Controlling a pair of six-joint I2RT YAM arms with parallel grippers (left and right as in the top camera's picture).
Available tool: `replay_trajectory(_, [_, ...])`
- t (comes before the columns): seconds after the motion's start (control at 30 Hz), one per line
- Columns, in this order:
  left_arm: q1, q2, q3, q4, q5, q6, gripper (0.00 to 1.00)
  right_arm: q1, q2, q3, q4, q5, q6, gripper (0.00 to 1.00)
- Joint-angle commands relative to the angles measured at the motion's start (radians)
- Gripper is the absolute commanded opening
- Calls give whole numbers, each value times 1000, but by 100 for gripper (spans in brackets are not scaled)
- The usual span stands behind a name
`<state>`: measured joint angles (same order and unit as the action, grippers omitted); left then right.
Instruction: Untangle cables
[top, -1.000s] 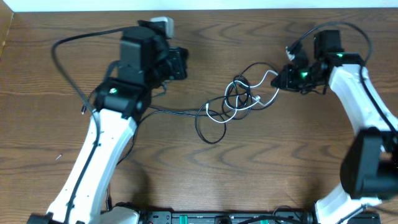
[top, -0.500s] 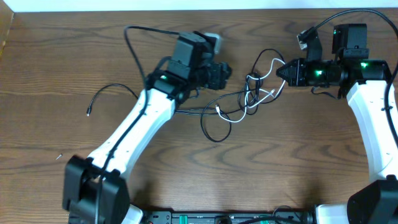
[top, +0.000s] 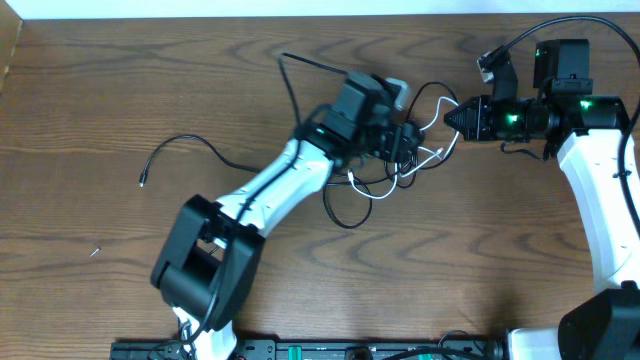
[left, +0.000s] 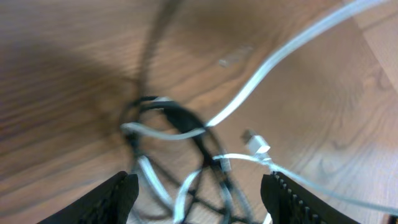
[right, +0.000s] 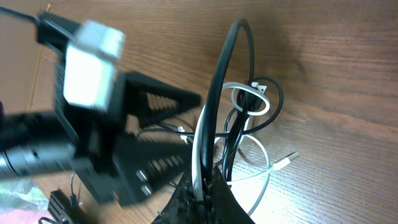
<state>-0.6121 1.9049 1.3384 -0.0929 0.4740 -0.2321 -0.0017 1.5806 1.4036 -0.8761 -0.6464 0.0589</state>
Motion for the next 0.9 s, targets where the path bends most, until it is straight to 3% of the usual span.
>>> replay_trajectory(0.0, [-43, 37, 16, 5, -75, -13, 69, 5, -2, 14, -2, -7, -16, 1])
replay_trajectory(0.1, [-68, 71, 16, 9, -122, -36, 68, 5, -2, 14, -7, -7, -16, 1])
replay_trajectory(0.2, [-79, 98, 16, 14, -128, -35, 59, 5, -2, 14, -11, 5, -16, 1])
replay_trajectory(0.3, [-76, 104, 16, 7, -161, -35, 32, 5, -2, 14, -20, 86, 4, 1])
replay_trajectory(0.4, [-61, 88, 17, -12, -263, -35, 12, 5, -2, 14, -52, 293, 114, 1])
replay_trajectory(0.57, [-8, -10, 17, -67, -337, -34, 7, 0, 34, 11, -85, 510, 209, 1])
replay_trajectory(0.87, [148, -309, 17, -261, -336, -34, 7, -32, 186, 7, -80, 541, 229, 1])
